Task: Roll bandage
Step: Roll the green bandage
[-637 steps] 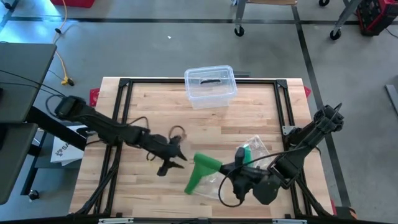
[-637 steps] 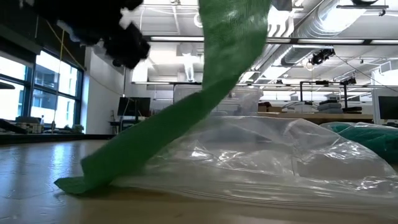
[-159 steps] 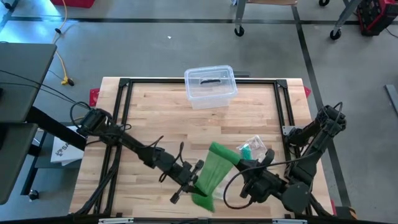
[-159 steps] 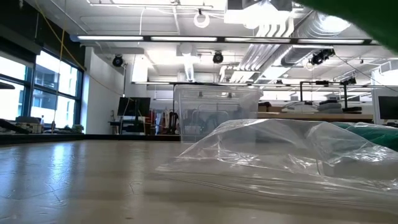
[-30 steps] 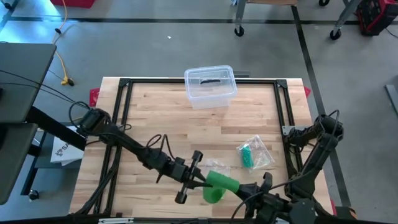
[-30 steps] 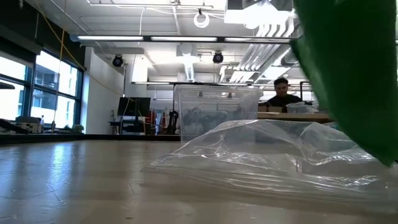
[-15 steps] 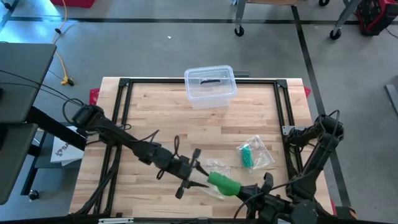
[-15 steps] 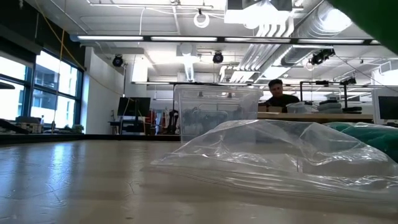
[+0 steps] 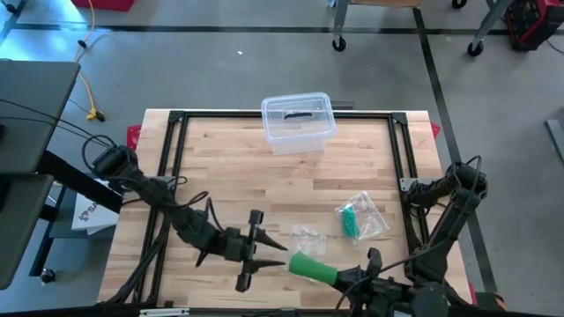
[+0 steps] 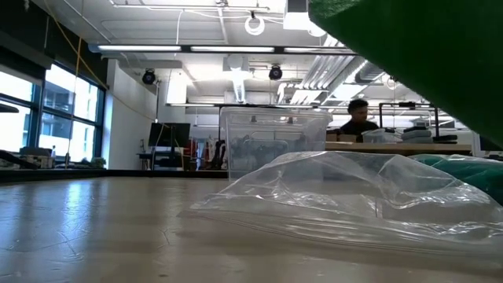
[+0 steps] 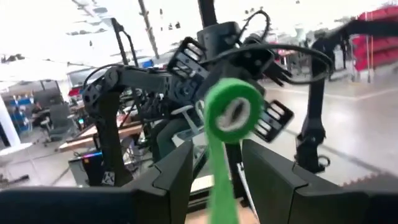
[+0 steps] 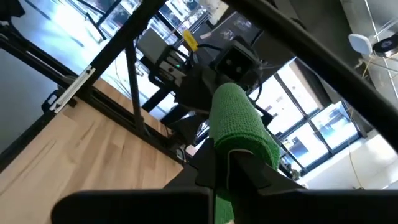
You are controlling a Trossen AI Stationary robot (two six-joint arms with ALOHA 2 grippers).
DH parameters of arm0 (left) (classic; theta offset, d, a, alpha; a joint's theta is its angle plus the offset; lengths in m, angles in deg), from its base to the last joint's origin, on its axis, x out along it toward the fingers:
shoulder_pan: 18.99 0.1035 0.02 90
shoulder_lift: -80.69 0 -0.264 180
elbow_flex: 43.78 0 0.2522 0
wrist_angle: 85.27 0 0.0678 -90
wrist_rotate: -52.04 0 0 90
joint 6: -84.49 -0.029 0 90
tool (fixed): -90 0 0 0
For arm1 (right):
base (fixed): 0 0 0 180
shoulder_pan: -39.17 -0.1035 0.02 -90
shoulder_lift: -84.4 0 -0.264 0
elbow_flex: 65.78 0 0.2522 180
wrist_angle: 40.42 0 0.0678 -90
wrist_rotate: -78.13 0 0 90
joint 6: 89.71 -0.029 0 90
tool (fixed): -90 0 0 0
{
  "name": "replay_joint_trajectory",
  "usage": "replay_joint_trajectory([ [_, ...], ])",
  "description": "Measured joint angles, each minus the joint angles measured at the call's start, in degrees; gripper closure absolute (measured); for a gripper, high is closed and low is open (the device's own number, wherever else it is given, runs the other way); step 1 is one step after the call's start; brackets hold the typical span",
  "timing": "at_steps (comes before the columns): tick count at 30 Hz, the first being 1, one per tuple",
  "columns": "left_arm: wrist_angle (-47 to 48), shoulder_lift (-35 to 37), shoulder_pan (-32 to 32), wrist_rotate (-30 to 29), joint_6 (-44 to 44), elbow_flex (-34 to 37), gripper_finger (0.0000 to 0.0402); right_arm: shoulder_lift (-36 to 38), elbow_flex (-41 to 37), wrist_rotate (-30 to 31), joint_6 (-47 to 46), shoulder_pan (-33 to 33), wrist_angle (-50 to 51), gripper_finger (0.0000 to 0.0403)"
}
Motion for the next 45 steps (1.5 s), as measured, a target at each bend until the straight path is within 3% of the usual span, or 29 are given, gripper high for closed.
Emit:
replay_joint_trajectory([
  [8,-1.0,0.0,3.6,12.7,9.2,0.0,0.0268,0.0,0.0,0.1,0.3,1.1,1.3,0.0394],
  [13,-1.1,0.0,3.6,12.9,10.1,0.0,0.0268,0.0,0.0,3.3,0.3,1.4,1.8,0.0394],
  [24,-0.9,0.0,5.8,10.9,17.9,0.0,0.0268,0.0,0.0,3.4,0.1,2.4,2.5,0.0394],
  [35,0.8,0.1,8.2,17.6,27.9,0.0,0.0268,0.1,0.0,1.4,-7.1,2.9,11.0,0.0394],
  [45,4.2,-0.5,10.7,19.7,31.3,0.0,0.0268,0.1,0.0,1.3,-13.5,3.1,14.6,0.0394],
])
